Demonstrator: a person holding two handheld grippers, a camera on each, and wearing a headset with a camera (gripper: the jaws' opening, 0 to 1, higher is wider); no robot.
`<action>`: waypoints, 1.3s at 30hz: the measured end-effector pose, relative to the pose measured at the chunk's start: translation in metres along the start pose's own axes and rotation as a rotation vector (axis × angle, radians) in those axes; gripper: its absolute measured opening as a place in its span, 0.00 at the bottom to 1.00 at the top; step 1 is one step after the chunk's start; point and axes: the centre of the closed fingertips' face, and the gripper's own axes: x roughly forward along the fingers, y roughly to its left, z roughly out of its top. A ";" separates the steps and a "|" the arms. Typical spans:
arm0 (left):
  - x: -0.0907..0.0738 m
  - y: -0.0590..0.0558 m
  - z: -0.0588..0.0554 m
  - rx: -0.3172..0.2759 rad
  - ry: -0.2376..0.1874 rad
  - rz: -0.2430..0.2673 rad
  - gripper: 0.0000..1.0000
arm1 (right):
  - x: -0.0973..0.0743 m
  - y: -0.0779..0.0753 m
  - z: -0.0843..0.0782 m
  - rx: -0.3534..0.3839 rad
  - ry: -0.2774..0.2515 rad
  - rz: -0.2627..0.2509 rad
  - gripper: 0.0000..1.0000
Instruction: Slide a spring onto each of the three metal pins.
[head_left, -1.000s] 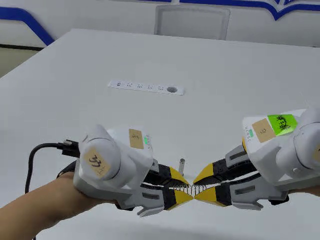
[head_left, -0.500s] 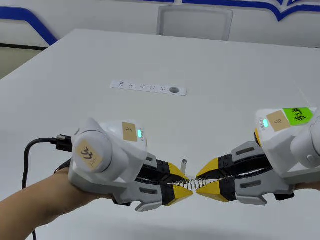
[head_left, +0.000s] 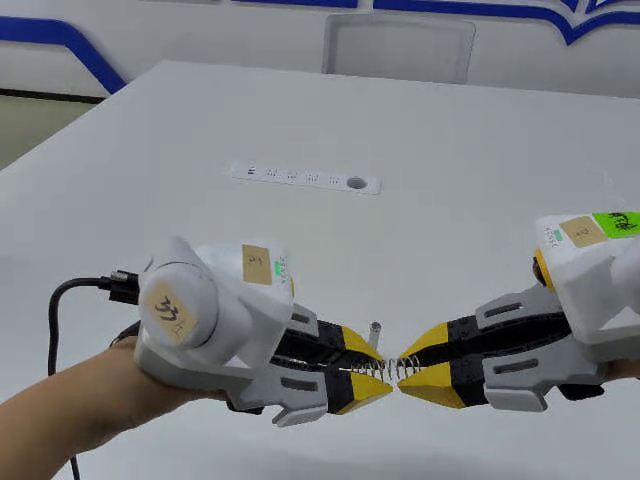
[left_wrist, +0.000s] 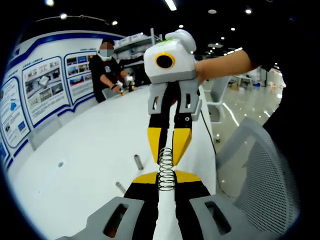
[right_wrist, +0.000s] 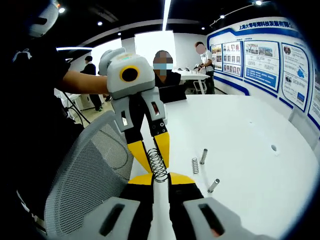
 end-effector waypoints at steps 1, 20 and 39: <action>0.000 0.000 -0.001 0.001 0.003 0.000 0.10 | 0.000 0.002 0.003 -0.005 -0.007 0.003 0.11; -0.001 0.004 -0.003 -0.015 0.006 0.012 0.10 | 0.004 0.008 0.041 0.026 -0.137 0.005 0.11; -0.010 0.014 -0.003 -0.095 -0.040 0.064 0.13 | 0.007 0.000 0.060 -0.001 -0.159 -0.062 0.10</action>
